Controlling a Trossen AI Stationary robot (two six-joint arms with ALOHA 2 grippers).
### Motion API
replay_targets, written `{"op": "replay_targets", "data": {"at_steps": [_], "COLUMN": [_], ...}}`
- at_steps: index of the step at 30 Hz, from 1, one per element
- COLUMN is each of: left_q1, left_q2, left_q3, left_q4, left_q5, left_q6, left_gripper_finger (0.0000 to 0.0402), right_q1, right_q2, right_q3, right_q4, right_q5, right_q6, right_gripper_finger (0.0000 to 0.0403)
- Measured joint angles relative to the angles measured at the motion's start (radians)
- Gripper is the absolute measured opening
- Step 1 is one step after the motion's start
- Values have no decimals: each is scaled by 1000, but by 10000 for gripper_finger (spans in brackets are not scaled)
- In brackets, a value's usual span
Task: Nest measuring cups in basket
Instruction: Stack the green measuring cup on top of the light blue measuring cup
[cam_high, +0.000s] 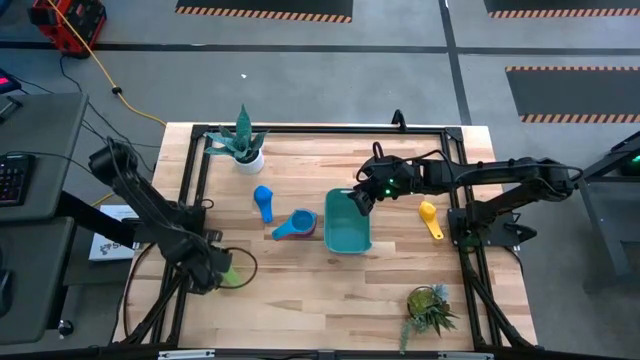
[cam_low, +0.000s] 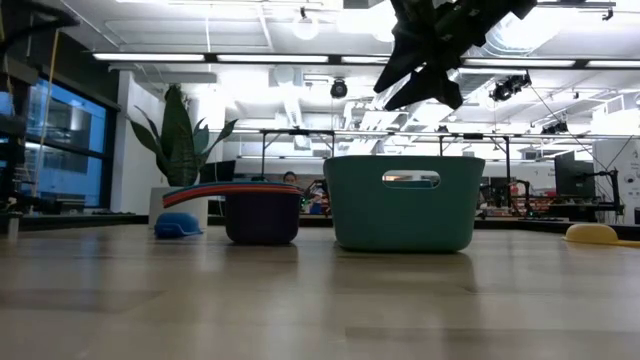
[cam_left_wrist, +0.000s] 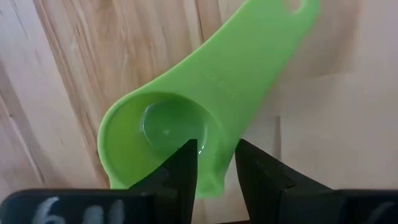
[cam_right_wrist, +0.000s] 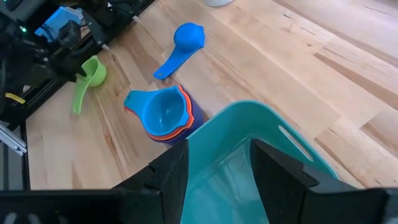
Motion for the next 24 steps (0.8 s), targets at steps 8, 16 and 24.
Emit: {"op": "replay_targets", "data": {"at_steps": [8,16,24], "left_q1": [5,38,221], "left_q2": [67,6,-77], "left_q3": [0,41,297], "left_q4": [8,42,-104], "left_q5": [-6,-7,-153], "left_q6": [14,57,338], "left_gripper_finger": [86,14,7], "right_q1": [0,0,0], "right_q2": [0,0,0], "right_q3": [0,0,0], "right_q4": [0,0,1], "right_q5": [0,0,1], "right_q6": [0,0,-19], "right_gripper_finger": [163,163,163]}}
